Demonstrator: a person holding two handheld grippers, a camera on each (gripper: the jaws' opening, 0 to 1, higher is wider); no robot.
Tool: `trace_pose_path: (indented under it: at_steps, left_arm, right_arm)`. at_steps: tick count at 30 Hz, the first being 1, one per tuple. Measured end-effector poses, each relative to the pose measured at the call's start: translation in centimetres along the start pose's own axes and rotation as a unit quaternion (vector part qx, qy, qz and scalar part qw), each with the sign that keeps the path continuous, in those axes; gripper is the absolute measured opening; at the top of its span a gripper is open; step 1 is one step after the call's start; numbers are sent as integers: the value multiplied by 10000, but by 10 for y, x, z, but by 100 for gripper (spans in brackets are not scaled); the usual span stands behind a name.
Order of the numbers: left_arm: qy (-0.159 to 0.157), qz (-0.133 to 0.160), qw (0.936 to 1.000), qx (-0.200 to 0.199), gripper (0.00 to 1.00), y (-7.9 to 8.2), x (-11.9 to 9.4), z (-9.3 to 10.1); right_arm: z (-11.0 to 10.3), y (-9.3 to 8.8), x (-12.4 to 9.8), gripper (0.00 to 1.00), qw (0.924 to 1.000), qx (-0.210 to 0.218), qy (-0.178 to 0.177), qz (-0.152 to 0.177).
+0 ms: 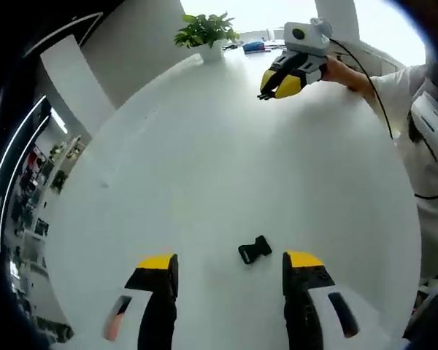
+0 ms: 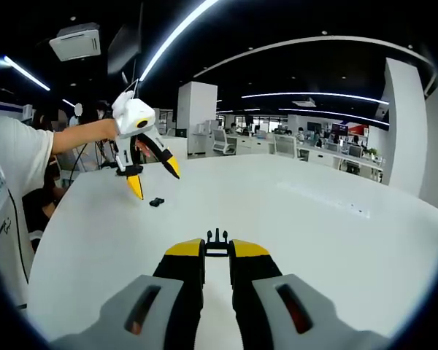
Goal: Snap the two parts of the plastic buckle together until the buckle closes and remains connected.
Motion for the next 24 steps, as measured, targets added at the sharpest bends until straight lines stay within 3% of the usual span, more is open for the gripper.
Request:
trace_pose_path:
  at_steps: [12, 14, 17, 19, 21, 24]
  left_arm:
    - [-211, -261, 9972, 675, 53, 0, 0, -10]
    - [-190, -486, 9950, 847, 50, -4, 1, -12]
    - [-322, -562, 9926, 1028, 43, -3, 3, -12]
    - [-410, -702, 9893, 1214, 34, -2, 4, -12]
    - [-333, -663, 9893, 1255, 33, 3, 7, -12]
    - [-461, -653, 9873, 1375, 32, 7, 8, -10]
  right_arm:
    - [0, 1, 0, 12, 10000, -32, 24, 15]
    - [-1, 1, 0, 12, 10000, -28, 35, 10]
    - [-2, 1, -1, 12, 10000, -35, 52, 8]
    - [-2, 1, -1, 12, 10000, -43, 50, 13]
    - [-1, 1, -1, 12, 10000, -50, 39, 15]
    - [-1, 2, -1, 12, 10000, -58, 38, 23]
Point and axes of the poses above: the point that each gripper's makers call its tool centre point, and the gripper's own axes: x roughly forward along the fingers, z roughly to its right, y roughly out of its top, the point moved 4 cm from there along -x, roughly backward along the fingers, and after that the axes turned 12 degrees about -y, right-handed, at the moved point
